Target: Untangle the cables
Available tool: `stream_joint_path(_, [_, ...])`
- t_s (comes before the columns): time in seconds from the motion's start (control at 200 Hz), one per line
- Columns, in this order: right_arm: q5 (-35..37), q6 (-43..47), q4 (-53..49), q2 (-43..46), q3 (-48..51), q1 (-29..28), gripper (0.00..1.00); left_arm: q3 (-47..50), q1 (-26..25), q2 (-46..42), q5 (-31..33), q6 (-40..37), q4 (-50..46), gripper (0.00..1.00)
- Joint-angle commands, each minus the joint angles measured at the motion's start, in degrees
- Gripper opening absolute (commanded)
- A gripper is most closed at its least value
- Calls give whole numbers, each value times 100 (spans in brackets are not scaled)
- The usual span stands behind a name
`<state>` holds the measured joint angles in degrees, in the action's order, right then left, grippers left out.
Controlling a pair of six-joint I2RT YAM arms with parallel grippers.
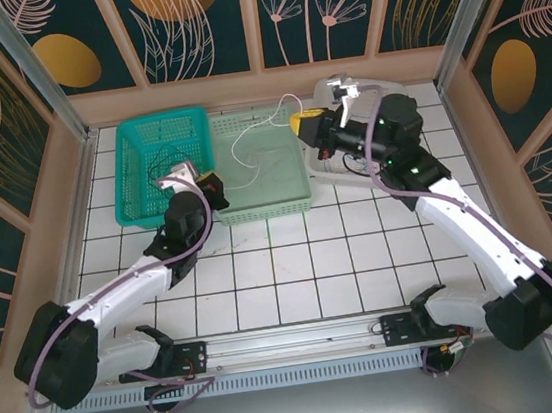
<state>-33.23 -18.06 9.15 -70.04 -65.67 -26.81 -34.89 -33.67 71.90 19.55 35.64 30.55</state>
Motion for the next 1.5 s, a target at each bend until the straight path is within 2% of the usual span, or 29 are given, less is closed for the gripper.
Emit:
stream_joint_path(0.0, [43,197,-131,-574,-12,190,0,-470,127,547,39,-169,305,0])
stream_joint_path(0.215, [40,216,-536,-2018,-549,550,0,-891,177,1504,5,-285,198,0])
stream_joint_path(0.475, [-254,273,-1296,-3658,-1741,565,0,-774,160,1656,-338,-356,-69,0])
stream_joint_path(0.535, [-294,269,-1407,-3907,-1941,571,0,-782,150,1614,-320,-355,-187,19])
stream_joint_path(0.616, [-385,241,-1494,-4150,-2147,562,0,-800,92,1496,-217,-429,-361,28])
stream_joint_path(0.666, [-386,224,-1562,-4266,-2246,540,0,-804,42,1413,-114,-497,-412,39])
stream_joint_path(0.691, [-378,222,-1610,-4321,-2303,537,7,-826,9,1371,-56,-534,-453,45])
stream_joint_path(0.731, [-360,230,-1710,-4412,-2410,526,18,-855,-24,1322,15,-578,-539,47])
stream_joint_path(0.826, [-344,296,-1904,-4542,-2613,528,32,-887,-117,1174,141,-637,-701,59])
stream_joint_path(0.896, [-371,312,-1937,-4502,-2661,527,60,-838,-153,1018,204,-646,-751,65])
stream_joint_path(0.951, [-403,344,-1919,-4414,-2648,522,65,-763,-174,868,313,-648,-769,73])
stream_joint_path(1.036, [-447,382,-1805,-4168,-2494,521,80,-628,-185,645,478,-643,-809,98])
stream_joint_path(1.096, [-489,403,-1674,-3941,-2309,519,98,-496,-185,478,577,-646,-811,99])
stream_joint_path(1.321, [-258,711,-1199,-2698,-1317,509,99,-33,-186,-181,1204,-836,-940,99])
stream_joint_path(1.386, [347,953,-958,-2077,-705,529,99,141,-186,-419,1657,-872,-1089,99])
stream_joint_path(1.491, [1841,1300,-66,-799,895,711,99,562,-188,-925,2304,-1085,-1216,99])
